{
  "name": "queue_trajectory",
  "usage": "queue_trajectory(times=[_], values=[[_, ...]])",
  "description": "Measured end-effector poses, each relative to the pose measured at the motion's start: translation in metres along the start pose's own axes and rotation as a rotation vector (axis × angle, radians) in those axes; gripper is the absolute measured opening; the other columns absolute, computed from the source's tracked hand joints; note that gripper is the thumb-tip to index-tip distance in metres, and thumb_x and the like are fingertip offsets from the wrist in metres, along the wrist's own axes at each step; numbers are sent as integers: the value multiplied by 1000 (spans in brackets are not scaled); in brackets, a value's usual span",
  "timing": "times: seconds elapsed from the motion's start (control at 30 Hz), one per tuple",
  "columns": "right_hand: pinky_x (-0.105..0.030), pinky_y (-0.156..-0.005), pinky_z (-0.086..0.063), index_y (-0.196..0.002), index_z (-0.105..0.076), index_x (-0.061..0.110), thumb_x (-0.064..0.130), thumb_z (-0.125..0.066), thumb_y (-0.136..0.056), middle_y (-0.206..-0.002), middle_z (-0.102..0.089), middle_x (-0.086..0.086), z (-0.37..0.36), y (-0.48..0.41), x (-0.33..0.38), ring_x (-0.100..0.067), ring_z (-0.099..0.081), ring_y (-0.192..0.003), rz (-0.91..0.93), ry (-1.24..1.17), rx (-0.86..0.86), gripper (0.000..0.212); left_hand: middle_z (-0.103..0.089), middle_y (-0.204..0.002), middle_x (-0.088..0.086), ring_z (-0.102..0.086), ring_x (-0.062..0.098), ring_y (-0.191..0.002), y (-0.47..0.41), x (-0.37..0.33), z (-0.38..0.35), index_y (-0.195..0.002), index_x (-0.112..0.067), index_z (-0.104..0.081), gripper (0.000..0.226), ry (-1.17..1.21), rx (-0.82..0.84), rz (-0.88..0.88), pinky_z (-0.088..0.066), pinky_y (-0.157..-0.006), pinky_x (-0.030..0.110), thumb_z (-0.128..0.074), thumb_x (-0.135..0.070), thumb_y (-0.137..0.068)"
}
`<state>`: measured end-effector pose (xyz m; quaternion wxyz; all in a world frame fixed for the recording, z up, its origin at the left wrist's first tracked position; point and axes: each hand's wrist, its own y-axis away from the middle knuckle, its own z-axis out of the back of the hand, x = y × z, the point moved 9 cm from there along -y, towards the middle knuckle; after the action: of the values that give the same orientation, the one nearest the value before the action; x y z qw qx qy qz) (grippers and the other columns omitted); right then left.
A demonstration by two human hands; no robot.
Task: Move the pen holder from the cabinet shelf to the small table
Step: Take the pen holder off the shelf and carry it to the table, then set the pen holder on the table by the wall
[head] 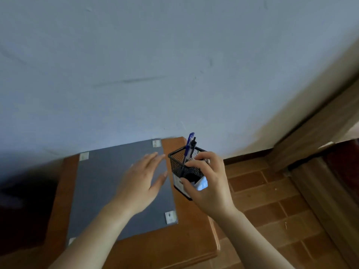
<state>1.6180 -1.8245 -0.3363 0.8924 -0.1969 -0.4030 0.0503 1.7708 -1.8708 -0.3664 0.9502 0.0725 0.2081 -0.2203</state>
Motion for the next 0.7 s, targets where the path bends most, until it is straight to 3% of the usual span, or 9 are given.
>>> queue_trajectory(times=[0.4, 0.57, 0.7], values=[[-22, -92, -42, -101, -56, 26, 29, -69, -74, -116, -44, 4, -51, 24, -57, -18, -45, -113, 254, -1, -115, 30, -25, -151, -6, -16, 15, -140, -24, 64, -85, -140, -32, -27, 77, -54, -168, -21, -20, -112, 51, -2, -70, -77], [-20, -94, -43, -100, -54, 26, 25, -70, -73, -121, -43, 4, -56, 31, -65, -13, -39, -121, 297, -25, -138, 31, -14, -153, -11, -2, 11, -141, -24, 74, -110, -142, -34, -20, 69, -56, -121, 25, -6, -112, 47, -9, -66, -82], [-13, -102, -30, -101, -56, 28, 7, -73, -72, -128, -44, -3, -57, 32, -73, -16, -32, -132, 259, -49, -87, 40, -15, -153, -9, -3, 10, -141, -14, 81, -119, -142, -32, -22, 53, -79, -73, 40, -2, -113, 39, -24, -51, -92]])
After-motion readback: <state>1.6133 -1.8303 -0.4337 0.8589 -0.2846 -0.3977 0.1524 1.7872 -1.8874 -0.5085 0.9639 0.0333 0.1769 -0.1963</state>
